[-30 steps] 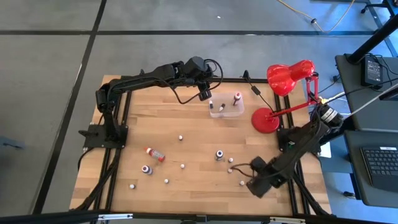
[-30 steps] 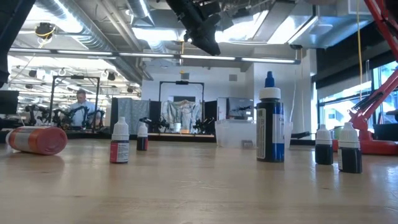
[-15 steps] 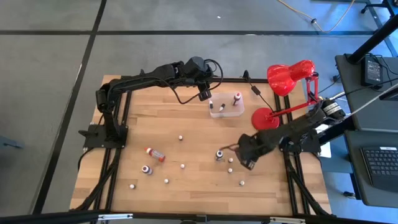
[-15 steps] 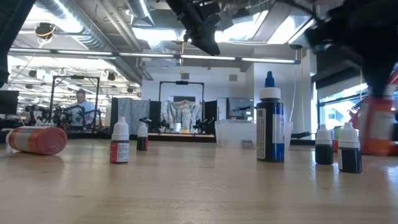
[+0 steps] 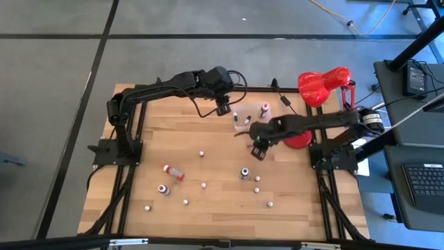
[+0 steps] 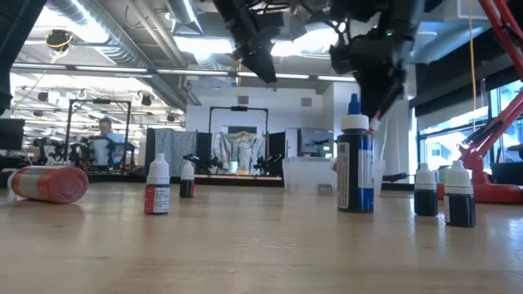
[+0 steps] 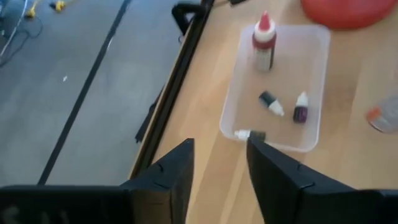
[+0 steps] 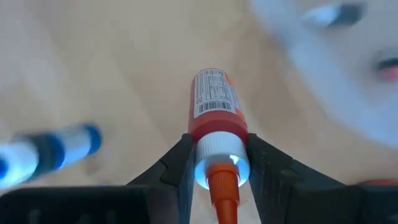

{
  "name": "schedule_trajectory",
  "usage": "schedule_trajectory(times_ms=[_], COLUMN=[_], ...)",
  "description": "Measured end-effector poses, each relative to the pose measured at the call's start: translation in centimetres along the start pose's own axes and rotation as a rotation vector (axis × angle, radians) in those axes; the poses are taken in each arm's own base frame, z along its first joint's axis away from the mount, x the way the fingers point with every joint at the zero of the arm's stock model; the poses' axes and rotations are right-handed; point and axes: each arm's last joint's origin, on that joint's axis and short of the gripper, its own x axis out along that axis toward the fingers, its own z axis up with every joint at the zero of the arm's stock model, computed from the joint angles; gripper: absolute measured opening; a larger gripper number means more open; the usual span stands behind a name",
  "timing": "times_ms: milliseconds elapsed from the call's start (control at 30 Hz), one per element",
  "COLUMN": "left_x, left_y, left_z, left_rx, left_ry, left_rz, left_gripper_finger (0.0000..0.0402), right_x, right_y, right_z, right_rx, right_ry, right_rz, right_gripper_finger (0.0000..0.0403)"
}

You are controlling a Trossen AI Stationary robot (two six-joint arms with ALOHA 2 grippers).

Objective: Pick & Place food coloring
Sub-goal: Put the big right orange food coloring bottle in the transparent bin

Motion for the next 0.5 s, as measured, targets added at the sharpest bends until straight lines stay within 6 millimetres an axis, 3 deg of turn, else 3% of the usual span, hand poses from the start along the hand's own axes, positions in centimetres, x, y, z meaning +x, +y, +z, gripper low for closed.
schedule_trajectory(times_ms=[267, 500], left_x=[-0.1, -0.1], left_y=[-0.1, -0.1], left_z=[-1.1, -1.2], left_rx=[-0.009, -0.025], left_ry=[0.112, 0.128], left_rz=[-0.013, -0.003], left_gripper_finger=[0.0143, 0.0143], right_x=[-2.1, -2.5], right_y=[-2.9, -4.9], right_z=[3.0, 3.7], right_rx=[0.040, 0.075], right_ry=[-0.071, -0.058], right_rz=[-0.099, -0.166], right_gripper_finger=[0.0122, 0.0122])
